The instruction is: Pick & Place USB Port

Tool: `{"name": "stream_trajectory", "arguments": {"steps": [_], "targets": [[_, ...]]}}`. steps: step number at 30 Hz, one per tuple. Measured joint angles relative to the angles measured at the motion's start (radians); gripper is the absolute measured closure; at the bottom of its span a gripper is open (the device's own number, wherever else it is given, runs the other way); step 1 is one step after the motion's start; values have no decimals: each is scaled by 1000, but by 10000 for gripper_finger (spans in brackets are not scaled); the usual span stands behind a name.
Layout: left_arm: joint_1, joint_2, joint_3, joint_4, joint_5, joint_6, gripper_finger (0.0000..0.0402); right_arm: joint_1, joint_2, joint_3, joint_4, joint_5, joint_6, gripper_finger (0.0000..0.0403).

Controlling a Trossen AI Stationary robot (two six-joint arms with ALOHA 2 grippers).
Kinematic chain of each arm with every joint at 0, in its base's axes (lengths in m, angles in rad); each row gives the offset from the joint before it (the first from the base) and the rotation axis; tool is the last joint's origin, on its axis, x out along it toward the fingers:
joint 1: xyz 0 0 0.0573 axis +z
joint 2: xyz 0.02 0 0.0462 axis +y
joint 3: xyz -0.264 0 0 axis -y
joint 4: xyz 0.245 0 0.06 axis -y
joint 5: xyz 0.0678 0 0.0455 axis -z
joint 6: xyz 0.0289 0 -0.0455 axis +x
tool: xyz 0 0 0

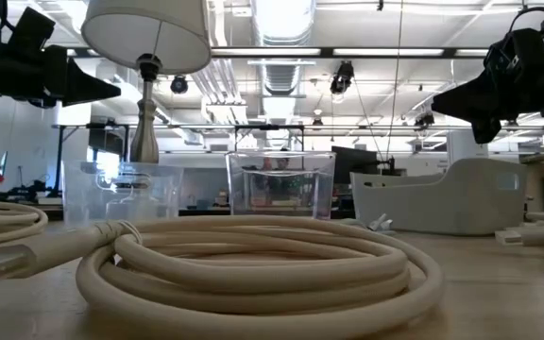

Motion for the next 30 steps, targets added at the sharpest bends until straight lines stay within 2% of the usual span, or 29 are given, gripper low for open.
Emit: {"name": "stream_trajectory", "arguments": {"steps": [8,21,30], "targets": [[0,0,0,0,0,0,296,0,0,0,0,0,0,316],[0,0,0,0,0,0,296,0,0,0,0,0,0,335],[0,0,0,0,0,0,296,0,0,0,0,0,0,321]]}}
